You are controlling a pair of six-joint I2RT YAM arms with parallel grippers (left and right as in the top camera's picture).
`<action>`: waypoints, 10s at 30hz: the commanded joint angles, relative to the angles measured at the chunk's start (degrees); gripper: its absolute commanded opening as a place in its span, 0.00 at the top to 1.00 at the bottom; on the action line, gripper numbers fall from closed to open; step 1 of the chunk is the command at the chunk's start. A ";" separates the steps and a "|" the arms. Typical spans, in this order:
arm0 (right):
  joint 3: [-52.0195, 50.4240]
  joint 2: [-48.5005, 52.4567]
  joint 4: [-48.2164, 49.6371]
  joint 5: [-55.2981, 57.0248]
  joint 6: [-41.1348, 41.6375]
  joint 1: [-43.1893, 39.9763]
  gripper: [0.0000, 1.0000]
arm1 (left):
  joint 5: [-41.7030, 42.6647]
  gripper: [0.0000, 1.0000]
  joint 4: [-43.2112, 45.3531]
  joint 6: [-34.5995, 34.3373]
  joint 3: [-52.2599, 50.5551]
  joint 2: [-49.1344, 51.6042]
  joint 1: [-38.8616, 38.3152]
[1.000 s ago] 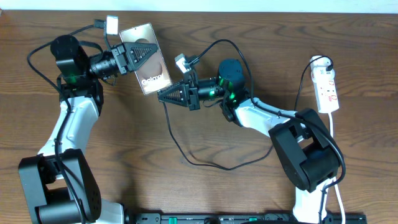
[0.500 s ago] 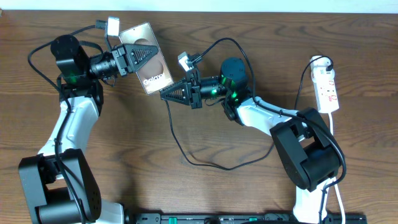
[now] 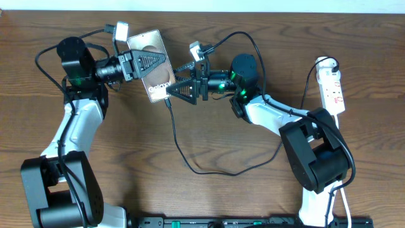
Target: Plug charger to phone and switch on socket
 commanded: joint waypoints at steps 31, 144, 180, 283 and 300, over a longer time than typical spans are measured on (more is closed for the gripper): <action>1.01 -1.01 -25.40 -2.23 -10.62 -8.02 0.01 | -54.29 0.92 -59.76 20.94 -0.46 -0.31 7.02; 13.73 -36.50 -93.09 54.05 -26.75 -21.68 0.01 | -57.75 0.12 -70.77 24.26 -4.24 -20.87 6.49; 49.31 4.57 -125.00 39.82 -66.05 -55.49 0.01 | -57.99 0.12 -72.72 25.86 -4.24 -20.87 6.45; 40.98 18.27 -122.16 25.35 -63.45 -52.81 0.07 | -58.40 0.12 -73.07 25.88 -4.24 -20.87 6.45; 41.00 18.27 -119.86 32.81 -63.19 -50.86 0.14 | -58.42 0.12 -73.61 25.90 -4.24 -20.87 6.45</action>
